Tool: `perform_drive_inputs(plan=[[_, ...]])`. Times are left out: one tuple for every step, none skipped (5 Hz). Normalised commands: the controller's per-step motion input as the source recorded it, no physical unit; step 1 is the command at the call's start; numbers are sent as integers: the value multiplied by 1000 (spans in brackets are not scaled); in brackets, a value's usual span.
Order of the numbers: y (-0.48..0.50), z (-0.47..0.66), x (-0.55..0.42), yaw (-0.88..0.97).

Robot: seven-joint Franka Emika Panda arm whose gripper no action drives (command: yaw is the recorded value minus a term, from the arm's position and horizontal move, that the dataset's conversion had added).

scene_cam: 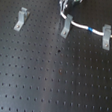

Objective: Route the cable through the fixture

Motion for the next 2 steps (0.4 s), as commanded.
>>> perform_drive_inputs(plan=[[55,492,-122,-49],[45,271,-363,-194]])
